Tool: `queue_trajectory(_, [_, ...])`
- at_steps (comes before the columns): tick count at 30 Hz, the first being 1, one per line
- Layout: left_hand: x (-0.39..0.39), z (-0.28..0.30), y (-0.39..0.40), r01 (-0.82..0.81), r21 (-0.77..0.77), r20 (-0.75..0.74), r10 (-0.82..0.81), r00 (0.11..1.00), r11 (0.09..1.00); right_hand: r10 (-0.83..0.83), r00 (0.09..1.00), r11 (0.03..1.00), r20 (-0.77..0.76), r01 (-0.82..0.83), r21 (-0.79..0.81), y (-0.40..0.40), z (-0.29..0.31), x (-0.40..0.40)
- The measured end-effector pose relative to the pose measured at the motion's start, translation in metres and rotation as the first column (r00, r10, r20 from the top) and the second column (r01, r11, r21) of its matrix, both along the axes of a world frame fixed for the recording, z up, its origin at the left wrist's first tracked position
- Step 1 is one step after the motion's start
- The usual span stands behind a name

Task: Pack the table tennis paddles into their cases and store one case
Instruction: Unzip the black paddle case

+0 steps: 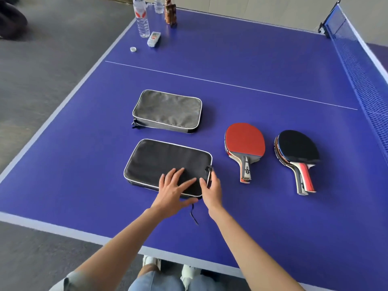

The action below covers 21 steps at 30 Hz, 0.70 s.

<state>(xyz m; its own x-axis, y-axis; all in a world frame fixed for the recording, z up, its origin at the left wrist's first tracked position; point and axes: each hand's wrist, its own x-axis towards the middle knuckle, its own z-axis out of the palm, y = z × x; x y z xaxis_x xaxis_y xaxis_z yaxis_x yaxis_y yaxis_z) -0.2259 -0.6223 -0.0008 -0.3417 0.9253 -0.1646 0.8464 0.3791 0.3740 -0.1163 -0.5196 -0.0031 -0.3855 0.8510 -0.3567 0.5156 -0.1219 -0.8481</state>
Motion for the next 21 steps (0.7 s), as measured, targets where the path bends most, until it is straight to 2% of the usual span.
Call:
queue_trajectory(2, [0.007, -0.005, -0.001, 0.068, -0.11, -0.025, -0.071, 0.997, 0.992, 0.031, 1.0, 0.997, 0.001, -0.031, -0.076, 0.001, 0.002, 0.005])
queue_trajectory(4, [0.011, -0.009, -0.006, 0.056, -0.178, -0.075, -0.071, 0.995, 0.982, 0.07, 0.997, 0.977, -0.036, -0.076, -0.199, 0.001, 0.005, 0.013])
queue_trajectory(8, [0.009, -0.012, -0.011, -0.012, -0.156, -0.115, -0.007, 0.993, 0.988, 0.113, 0.983, 0.927, -0.141, -0.156, -0.342, -0.006, 0.006, 0.025])
queue_trajectory(12, [0.008, -0.013, -0.005, -0.031, -0.159, -0.136, 0.009, 0.991, 0.987, 0.296, 0.954, 0.947, -0.053, -0.3, -0.114, -0.012, 0.001, 0.029])
queue_trajectory(15, [0.008, -0.013, -0.001, -0.039, -0.156, -0.146, 0.016, 0.989, 0.987, 0.276, 0.96, 0.961, -0.048, -0.277, -0.015, -0.014, -0.001, 0.029])
queue_trajectory(18, [0.005, -0.013, -0.001, -0.037, -0.157, -0.15, 0.013, 0.989, 0.987, 0.309, 0.95, 0.942, 0.047, -0.312, 0.122, -0.012, -0.003, 0.032])
queue_trajectory(21, [0.005, -0.014, -0.002, -0.038, -0.17, -0.139, 0.015, 0.99, 0.985, 0.306, 0.948, 0.933, 0.088, -0.317, 0.168, -0.01, -0.009, 0.037])
